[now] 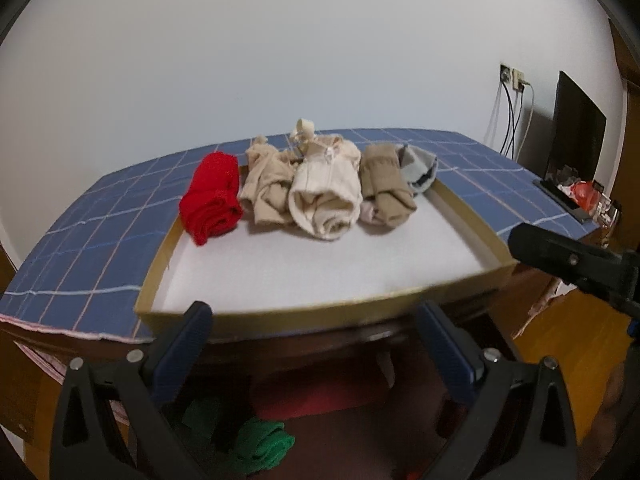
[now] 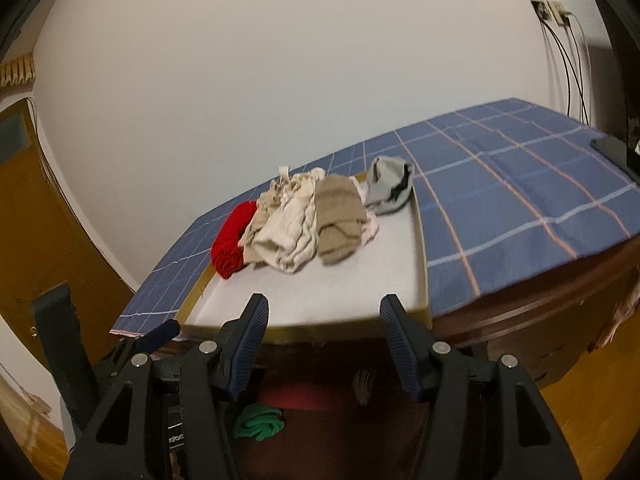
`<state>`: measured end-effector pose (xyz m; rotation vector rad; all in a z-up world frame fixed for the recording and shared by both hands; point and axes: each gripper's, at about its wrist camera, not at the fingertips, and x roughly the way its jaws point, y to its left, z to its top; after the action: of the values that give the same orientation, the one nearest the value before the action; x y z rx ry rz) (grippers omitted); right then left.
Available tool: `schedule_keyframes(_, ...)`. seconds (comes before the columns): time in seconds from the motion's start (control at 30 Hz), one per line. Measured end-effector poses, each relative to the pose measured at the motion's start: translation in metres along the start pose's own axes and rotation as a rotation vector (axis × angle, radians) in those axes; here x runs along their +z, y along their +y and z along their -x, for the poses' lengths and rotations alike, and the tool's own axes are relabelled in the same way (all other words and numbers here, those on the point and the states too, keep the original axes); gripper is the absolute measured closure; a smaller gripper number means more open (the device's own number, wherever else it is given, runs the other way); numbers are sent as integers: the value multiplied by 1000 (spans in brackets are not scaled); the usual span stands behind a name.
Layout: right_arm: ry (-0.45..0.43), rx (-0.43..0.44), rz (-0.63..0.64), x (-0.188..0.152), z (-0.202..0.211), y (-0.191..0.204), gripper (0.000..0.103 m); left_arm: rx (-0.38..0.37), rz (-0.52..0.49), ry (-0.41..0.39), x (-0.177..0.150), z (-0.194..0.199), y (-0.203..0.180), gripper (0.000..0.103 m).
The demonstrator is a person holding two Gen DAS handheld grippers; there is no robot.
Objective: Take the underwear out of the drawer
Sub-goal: 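Move both tools back down toward the open drawer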
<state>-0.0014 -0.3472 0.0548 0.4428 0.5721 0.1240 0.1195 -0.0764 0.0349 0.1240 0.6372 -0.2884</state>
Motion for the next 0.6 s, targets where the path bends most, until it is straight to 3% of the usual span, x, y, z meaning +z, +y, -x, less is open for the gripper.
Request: schedule_keyframes(0.6, 41, -44, 13, -59, 33, 6, 42, -5, 4, 67, -53, 16, 11, 0)
